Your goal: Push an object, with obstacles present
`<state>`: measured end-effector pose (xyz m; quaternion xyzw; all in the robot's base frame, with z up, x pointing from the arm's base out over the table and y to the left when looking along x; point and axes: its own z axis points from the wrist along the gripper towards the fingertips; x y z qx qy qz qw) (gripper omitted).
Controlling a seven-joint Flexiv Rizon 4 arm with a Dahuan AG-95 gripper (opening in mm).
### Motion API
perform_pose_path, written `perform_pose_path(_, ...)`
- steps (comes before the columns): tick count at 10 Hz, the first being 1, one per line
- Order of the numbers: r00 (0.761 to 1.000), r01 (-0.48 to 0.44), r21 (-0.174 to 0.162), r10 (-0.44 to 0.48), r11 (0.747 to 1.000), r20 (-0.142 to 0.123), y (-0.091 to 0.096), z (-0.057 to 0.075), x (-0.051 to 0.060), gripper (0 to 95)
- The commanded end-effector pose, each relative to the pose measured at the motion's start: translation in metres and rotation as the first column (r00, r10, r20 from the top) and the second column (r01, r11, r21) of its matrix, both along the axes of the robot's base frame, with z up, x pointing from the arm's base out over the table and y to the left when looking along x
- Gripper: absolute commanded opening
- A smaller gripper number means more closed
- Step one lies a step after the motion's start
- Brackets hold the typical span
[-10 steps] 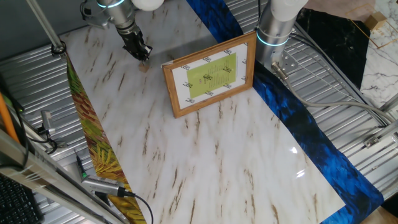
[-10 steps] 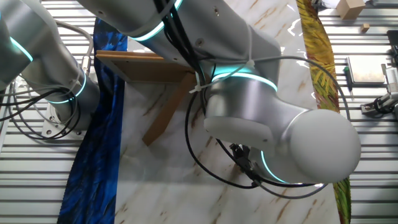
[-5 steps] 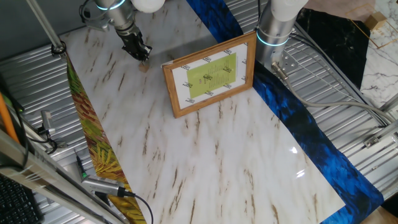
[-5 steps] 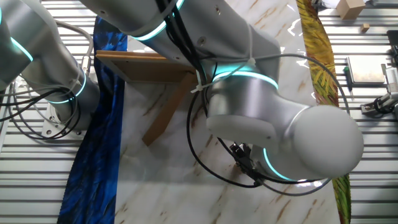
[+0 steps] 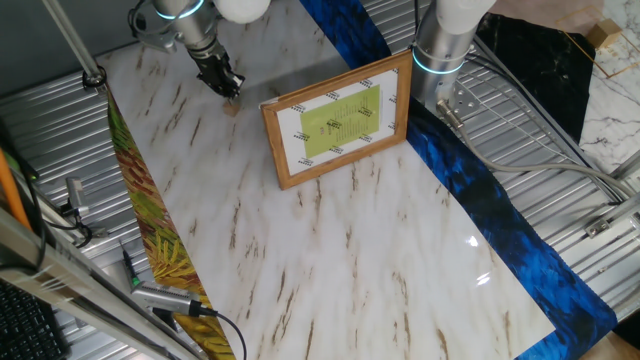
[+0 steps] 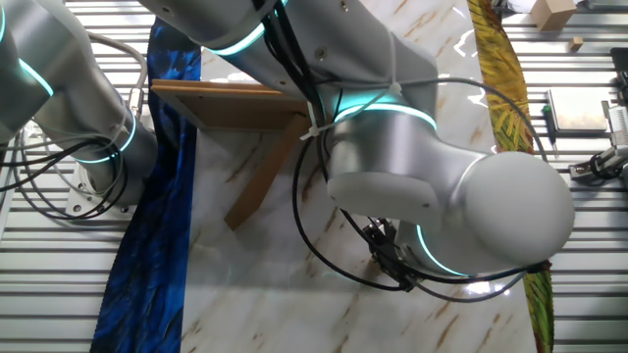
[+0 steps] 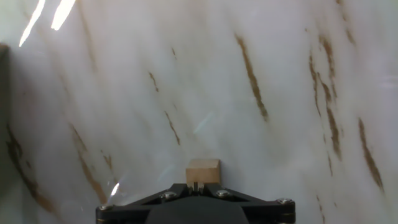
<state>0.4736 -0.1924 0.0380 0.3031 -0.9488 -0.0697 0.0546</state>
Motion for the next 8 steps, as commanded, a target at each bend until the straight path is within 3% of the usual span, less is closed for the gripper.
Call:
perform_pose_path(1, 1.000, -0.006, -0.001, 0.006, 1.000, -0.005, -0.0004, -0.0001, 0.0007, 0.0)
perform_pose_path(8, 1.000, -0.009, -0.005, 0.009, 1.000, -0.011, -0.0004, -0.0001, 0.0007, 0.0)
